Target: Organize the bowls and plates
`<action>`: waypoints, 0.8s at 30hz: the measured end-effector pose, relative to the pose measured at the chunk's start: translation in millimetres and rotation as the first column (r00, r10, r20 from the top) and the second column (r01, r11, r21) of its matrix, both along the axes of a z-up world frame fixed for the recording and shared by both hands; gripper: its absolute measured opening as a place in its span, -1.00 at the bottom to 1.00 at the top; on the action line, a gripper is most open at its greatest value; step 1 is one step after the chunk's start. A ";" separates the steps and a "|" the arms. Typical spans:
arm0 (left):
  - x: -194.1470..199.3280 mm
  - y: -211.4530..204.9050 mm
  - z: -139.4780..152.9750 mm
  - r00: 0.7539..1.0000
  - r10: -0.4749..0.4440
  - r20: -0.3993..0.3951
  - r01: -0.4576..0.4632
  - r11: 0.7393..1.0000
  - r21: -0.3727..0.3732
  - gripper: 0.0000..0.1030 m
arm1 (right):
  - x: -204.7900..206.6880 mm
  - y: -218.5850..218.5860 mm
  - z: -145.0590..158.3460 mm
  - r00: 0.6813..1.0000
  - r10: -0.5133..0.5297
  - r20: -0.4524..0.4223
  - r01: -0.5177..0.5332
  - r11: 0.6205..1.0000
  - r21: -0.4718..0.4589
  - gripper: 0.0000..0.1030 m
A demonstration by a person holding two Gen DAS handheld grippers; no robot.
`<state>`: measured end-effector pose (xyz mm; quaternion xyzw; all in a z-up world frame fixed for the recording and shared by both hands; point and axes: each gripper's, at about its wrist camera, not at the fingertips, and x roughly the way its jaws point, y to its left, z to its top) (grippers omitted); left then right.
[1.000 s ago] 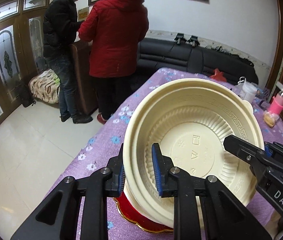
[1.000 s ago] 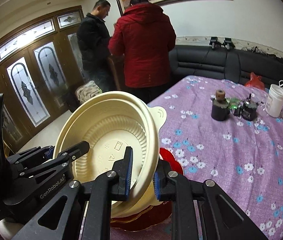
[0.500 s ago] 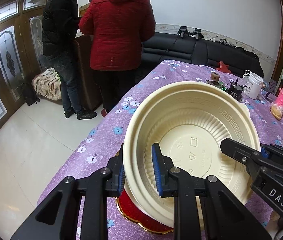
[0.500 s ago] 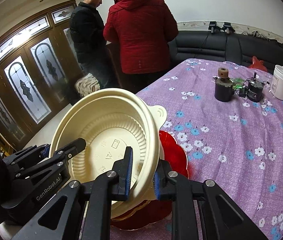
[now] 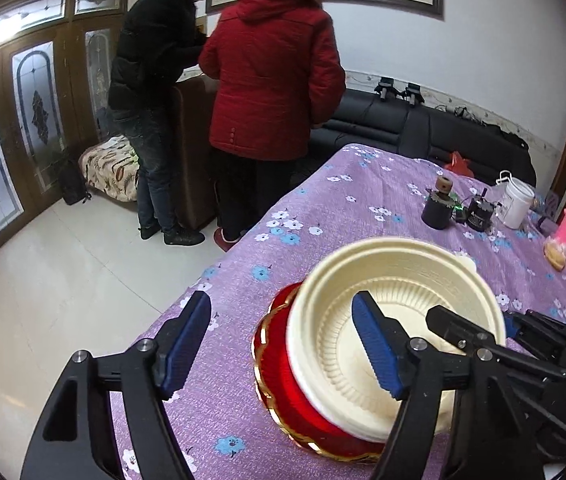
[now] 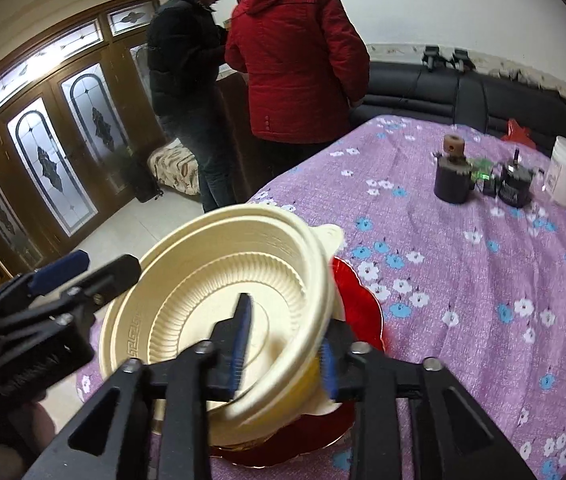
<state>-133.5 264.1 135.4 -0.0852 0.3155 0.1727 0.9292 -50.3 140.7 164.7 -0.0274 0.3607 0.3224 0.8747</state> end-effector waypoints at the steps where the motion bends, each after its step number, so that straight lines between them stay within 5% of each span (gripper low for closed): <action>1: -2.0 2.4 -0.8 1.000 0.003 0.000 -0.003 1.000 -0.008 0.41 | -2.5 2.0 0.8 1.000 -0.002 0.023 0.002 1.000 -0.015 0.03; 8: -14.5 12.5 -6.8 1.000 0.000 0.001 0.000 0.998 -0.066 0.41 | -28.0 18.8 8.9 0.972 -0.005 0.234 0.034 0.992 -0.121 0.23; 13: -24.2 16.2 -5.5 1.000 0.005 0.027 -0.003 0.995 -0.099 0.48 | -42.8 18.7 18.5 0.941 0.018 0.339 0.025 0.992 -0.121 0.74; 24: -29.6 0.0 -2.5 0.999 -0.002 0.051 0.006 0.997 -0.080 0.57 | -60.3 -18.7 24.0 0.931 -0.086 0.355 0.107 0.993 -0.042 0.75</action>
